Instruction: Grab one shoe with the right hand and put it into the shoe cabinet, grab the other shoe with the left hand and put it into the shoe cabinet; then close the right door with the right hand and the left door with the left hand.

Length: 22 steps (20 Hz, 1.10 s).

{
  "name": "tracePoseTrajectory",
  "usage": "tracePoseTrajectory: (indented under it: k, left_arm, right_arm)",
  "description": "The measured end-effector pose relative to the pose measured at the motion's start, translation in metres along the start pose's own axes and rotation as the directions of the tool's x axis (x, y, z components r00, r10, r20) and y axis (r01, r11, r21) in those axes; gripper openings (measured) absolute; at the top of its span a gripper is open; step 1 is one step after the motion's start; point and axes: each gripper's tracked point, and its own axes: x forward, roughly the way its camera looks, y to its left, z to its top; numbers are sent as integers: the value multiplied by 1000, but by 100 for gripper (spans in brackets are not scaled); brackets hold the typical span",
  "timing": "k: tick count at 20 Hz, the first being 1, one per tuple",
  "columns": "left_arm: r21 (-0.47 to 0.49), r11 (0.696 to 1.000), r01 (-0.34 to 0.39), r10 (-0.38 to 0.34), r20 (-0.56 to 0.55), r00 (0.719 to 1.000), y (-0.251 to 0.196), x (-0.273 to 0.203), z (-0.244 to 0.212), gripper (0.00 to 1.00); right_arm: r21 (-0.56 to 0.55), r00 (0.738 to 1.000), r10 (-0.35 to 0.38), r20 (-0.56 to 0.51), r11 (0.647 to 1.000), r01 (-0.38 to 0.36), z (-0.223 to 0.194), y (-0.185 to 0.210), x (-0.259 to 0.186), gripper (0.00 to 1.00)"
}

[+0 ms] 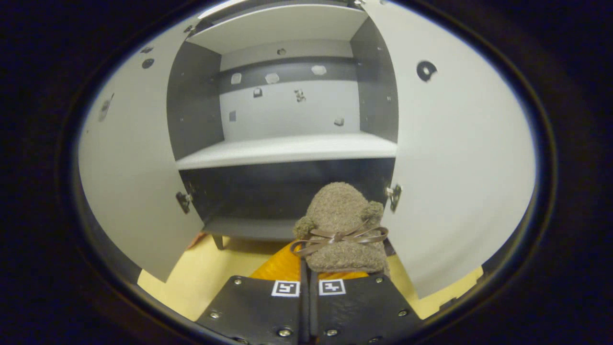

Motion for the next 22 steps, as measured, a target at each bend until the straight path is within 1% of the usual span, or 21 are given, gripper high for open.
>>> tracePoseTrajectory:
  k: [3,7,11,13,17,20,22]
  left_arm:
    - [0,1000,-9,9,3,1000,-1,2,4,95]
    - [0,1000,-22,22,2,1000,-7,4,2,95]
    - [1,997,-83,83,-22,996,-3,8,-5,96]
    - [1,994,-113,113,-26,993,2,10,-6,95]
    - [-11,990,-143,143,-31,989,4,11,-8,95]
    - [-2,986,-166,165,-35,986,5,12,-9,95]
    - [7,984,-177,177,-41,983,5,13,-9,95]
  right_arm:
    - [7,998,28,55,1000,-29,63,10,7,1]
    - [-48,995,47,86,998,-43,127,14,40,0]
    - [-92,992,78,102,993,-69,170,19,85,0]
    - [-112,991,72,111,992,-59,188,16,109,1]
    - [-85,995,59,85,995,-51,209,4,164,0]
    - [-66,999,37,30,997,-35,200,-6,201,0]
    - [-50,1000,28,-6,998,-28,191,-11,215,0]
